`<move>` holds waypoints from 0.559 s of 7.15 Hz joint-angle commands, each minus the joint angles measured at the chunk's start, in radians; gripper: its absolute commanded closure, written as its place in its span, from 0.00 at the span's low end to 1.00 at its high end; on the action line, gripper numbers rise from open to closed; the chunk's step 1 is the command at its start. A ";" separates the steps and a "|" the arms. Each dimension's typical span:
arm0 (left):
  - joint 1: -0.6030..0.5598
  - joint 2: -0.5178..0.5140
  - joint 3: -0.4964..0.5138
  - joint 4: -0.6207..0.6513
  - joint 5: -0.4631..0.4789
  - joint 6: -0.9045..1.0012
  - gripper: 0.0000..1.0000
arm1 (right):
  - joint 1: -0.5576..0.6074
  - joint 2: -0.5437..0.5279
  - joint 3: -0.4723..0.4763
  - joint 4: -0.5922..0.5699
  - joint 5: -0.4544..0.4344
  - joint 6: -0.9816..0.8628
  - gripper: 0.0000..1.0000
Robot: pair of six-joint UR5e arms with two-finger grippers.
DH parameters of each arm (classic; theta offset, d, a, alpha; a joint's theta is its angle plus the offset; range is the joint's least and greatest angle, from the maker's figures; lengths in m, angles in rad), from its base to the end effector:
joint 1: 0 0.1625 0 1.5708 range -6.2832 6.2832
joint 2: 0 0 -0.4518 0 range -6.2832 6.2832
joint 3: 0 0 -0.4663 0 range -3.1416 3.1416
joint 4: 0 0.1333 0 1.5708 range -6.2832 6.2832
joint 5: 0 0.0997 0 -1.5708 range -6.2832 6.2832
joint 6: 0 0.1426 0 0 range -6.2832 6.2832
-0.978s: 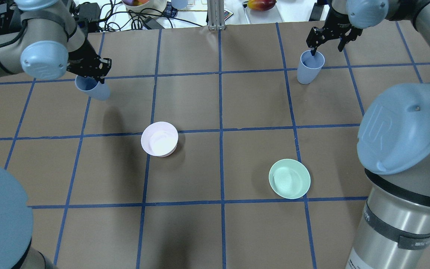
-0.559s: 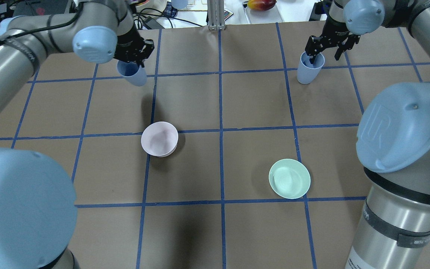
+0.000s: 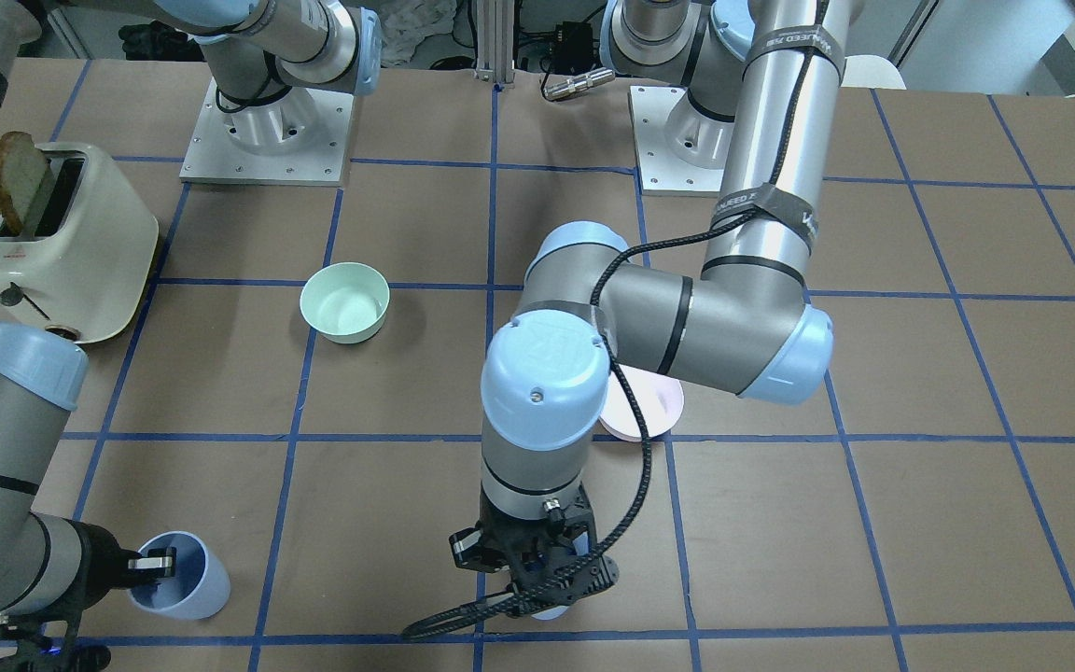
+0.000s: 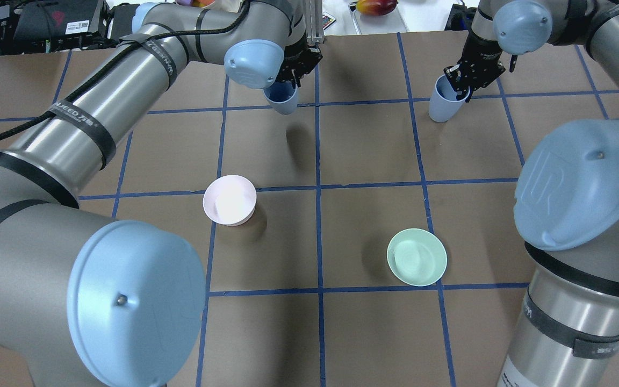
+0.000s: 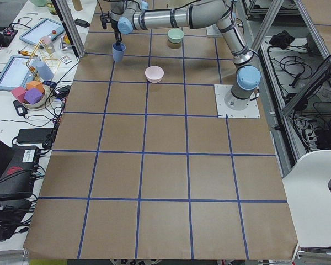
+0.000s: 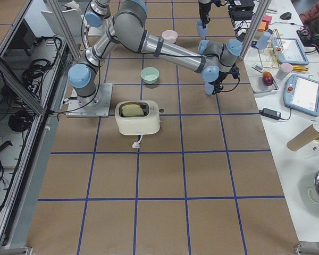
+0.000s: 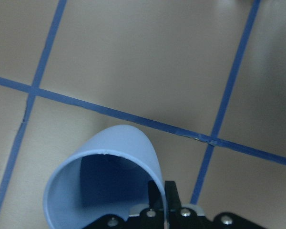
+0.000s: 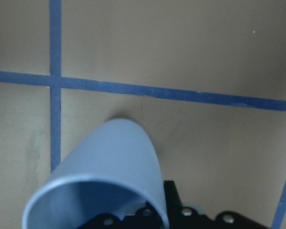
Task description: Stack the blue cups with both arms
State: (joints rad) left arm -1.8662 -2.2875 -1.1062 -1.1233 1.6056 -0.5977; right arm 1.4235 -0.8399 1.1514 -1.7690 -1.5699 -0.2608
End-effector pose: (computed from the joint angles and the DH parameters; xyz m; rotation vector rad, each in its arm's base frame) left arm -0.3772 -0.7986 0.2664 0.4681 -3.0386 0.2949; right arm 0.0104 -0.8390 0.2030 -0.1765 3.1080 0.1726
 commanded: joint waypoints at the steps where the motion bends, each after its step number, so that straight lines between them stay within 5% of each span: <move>1: -0.037 -0.033 0.016 0.008 -0.006 -0.017 1.00 | 0.000 -0.021 -0.006 0.013 0.010 -0.002 1.00; 4: -0.040 -0.053 0.016 0.003 -0.033 0.004 1.00 | 0.000 -0.092 -0.004 0.055 0.011 0.000 1.00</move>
State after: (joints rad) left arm -1.9049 -2.3265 -1.0910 -1.1259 1.5831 -0.6005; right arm 1.4235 -0.8900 1.1464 -1.7464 -1.5619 -0.2620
